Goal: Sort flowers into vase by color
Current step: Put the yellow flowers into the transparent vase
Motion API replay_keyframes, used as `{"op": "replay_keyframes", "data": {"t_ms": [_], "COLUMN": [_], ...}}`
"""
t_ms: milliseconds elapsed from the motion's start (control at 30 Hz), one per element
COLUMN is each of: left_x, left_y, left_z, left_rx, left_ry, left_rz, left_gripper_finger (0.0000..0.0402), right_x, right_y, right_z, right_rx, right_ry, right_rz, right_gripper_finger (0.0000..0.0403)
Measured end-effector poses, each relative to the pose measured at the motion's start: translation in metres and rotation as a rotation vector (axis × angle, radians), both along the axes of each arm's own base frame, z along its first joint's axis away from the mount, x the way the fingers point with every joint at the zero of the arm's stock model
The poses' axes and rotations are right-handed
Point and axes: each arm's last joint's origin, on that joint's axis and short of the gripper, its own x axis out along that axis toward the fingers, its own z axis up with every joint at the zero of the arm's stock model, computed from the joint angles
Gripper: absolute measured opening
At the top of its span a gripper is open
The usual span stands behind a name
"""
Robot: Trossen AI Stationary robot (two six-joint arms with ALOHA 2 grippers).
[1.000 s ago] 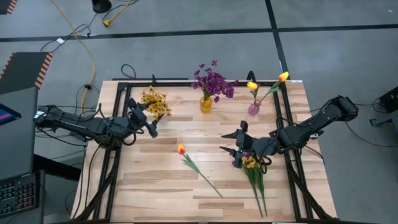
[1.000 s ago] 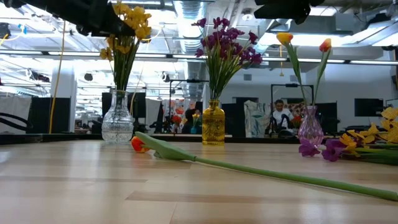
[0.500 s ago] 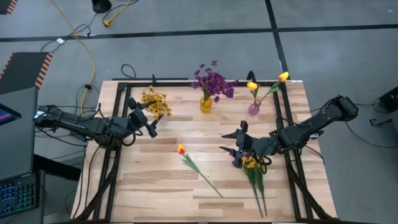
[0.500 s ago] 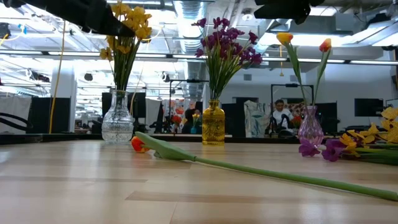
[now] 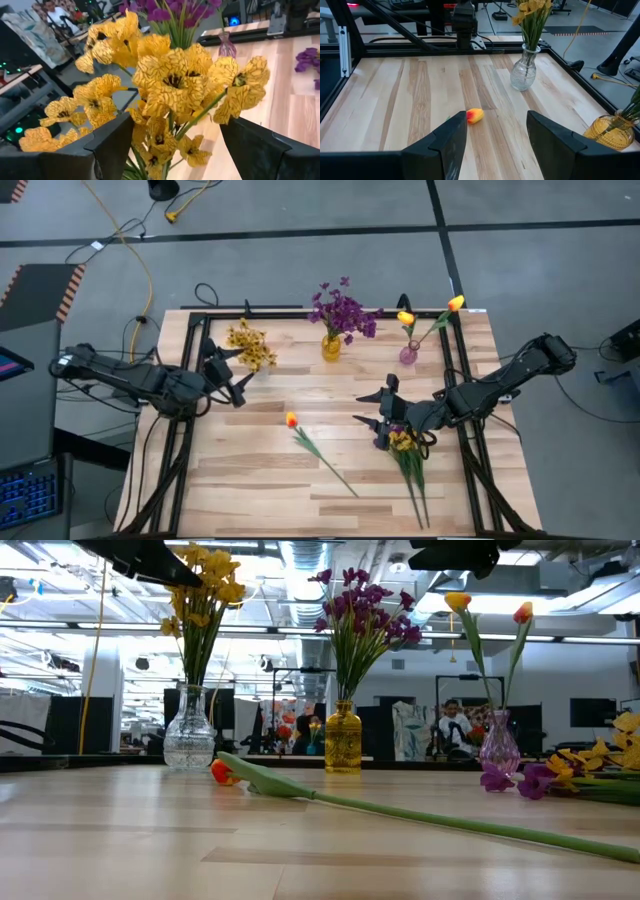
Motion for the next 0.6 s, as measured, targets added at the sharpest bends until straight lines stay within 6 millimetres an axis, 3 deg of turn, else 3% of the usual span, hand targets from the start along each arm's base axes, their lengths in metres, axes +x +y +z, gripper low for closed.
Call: {"op": "replay_keyframes", "data": {"t_ms": [367,600], "left_x": [-0.015,-0.029], "left_y": [0.003,0.005], "left_z": [0.03,0.054], "left_rx": [-0.035,-0.156], "left_ry": [0.068,0.066], "left_rz": [0.014,-0.024], "left_gripper_finger": [0.0286,0.0286], "right_x": [-0.001,-0.004], "right_y": [0.0,-0.001], "right_z": [-0.001,-0.002], "right_rx": [-0.004,0.029], "right_ry": [0.01,0.033], "right_rz": [0.003,-0.014], "right_gripper_finger": [0.0234,0.0234]}}
